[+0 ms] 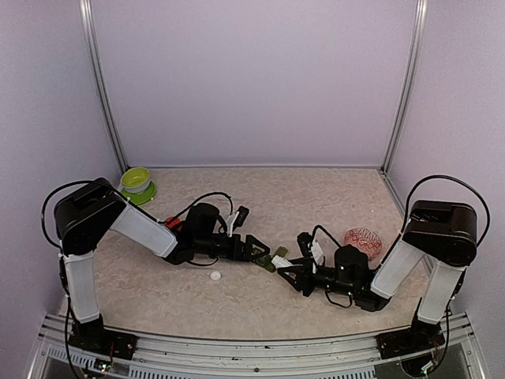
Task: Sort the pills into containers
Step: Hold the pill container at the center of the board, then pour the pill into the compartment of the pill container.
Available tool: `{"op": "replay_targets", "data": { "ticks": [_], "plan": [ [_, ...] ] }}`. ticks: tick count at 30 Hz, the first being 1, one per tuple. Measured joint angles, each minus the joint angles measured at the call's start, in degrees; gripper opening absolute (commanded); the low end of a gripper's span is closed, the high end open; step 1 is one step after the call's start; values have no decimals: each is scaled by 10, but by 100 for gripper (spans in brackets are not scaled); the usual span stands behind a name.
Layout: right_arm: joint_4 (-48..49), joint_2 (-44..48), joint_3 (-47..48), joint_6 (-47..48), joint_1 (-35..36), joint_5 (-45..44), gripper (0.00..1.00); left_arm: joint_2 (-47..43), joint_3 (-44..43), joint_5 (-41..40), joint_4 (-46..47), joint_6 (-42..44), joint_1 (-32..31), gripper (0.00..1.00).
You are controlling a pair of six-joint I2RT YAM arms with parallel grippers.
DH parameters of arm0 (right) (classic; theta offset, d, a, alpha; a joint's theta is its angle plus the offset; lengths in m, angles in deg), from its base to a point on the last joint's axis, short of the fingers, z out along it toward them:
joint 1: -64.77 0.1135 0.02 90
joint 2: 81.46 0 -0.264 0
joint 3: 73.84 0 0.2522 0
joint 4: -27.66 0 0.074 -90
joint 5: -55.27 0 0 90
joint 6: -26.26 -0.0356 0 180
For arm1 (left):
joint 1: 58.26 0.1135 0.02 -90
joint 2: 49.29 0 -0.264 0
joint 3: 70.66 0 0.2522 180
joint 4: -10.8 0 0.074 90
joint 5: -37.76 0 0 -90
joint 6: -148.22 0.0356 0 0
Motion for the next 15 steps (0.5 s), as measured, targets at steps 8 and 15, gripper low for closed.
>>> {"op": "replay_targets", "data": {
  "ticks": [8, 15],
  "plan": [
    [-35, 0, 12, -2, -3, 1, 24, 0, 0, 1, 0, -1, 0, 99],
    [-61, 0, 16, -2, -5, 5, 23, 0, 0, 1, 0, -1, 0, 99]
  ]
}}
